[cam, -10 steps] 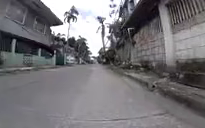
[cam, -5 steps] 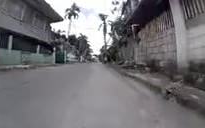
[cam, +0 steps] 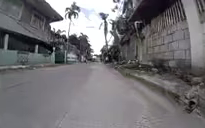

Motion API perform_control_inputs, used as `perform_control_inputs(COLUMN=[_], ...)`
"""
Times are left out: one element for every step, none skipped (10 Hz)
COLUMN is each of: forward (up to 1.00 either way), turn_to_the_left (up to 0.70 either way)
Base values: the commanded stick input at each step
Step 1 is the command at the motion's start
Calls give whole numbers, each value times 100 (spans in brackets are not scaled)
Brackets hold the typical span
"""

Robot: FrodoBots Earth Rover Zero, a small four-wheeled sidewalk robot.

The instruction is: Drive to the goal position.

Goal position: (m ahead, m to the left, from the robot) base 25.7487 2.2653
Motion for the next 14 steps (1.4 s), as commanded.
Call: perform_control_inputs(forward=[100,100,100,100,100,100,100,100,100,100,100,100,100,100], turn_to_the_left=[0,0,0,0,0,0,0,0,0,0,0,0,0,0])
